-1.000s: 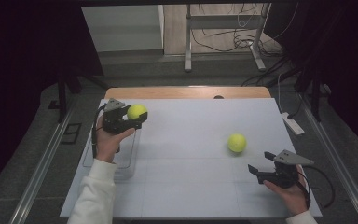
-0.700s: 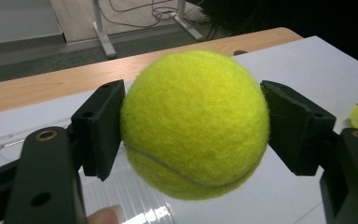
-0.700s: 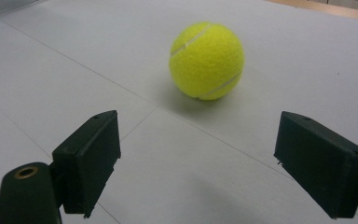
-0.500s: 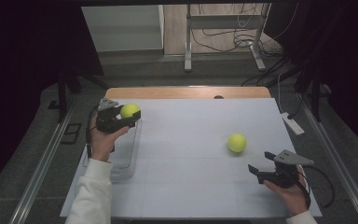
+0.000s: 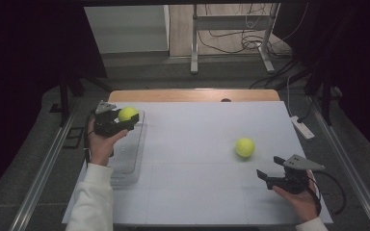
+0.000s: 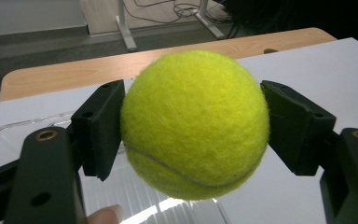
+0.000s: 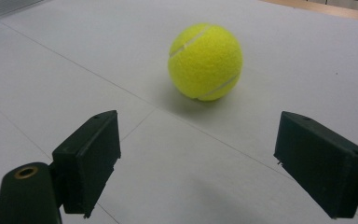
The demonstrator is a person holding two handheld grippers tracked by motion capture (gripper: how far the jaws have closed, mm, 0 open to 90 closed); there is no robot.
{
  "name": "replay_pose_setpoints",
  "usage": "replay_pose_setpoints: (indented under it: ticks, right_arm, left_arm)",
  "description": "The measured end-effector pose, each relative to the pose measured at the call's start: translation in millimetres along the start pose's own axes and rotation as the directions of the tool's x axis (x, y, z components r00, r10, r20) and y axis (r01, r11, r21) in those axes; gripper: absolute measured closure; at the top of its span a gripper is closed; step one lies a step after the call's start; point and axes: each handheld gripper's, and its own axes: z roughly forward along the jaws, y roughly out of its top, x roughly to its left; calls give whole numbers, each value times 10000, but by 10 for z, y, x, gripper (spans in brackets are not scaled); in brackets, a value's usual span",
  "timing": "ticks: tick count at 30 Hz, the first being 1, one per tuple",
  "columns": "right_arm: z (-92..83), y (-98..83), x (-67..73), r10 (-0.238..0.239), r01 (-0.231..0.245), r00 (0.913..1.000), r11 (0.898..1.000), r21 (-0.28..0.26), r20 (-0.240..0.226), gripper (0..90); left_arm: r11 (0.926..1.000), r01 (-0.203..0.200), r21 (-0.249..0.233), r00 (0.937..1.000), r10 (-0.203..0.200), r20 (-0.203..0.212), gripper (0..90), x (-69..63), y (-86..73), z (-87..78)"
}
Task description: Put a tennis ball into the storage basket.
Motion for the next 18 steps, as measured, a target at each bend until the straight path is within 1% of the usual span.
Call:
replay_pose_setpoints:
  ticks: [3,5,6,8,11,15,18]
  right_arm:
    - [6,-1,0,-14,13,10000,10000,12,4,147]
    - [7,-2,1,-25,25,10000,10000,24,9,147]
    - [6,-1,1,-21,21,10000,10000,16,9,147]
    - [3,-1,1,-20,20,10000,10000,6,14,147]
    - [4,-1,3,-30,30,10000,10000,16,10,147]
    - [4,-1,2,-30,30,10000,10000,16,1,147]
    - [3,-1,1,-31,31,10000,10000,10,-2,147]
  left_arm:
    - [10000,12,51,9999,-11,-121,266,22,-11,11]
    - [9999,-25,139,9994,30,-331,266,51,-24,26]
    - [9998,-104,197,9986,114,-518,266,61,-30,31]
    - [9995,-143,288,9971,164,-747,265,86,-43,38]
    - [9995,49,318,9962,-21,-868,265,160,-66,45]
    - [9988,182,444,9946,-135,-1027,265,226,-98,69]
    - [9984,206,523,9936,-146,-1121,265,249,-113,87]
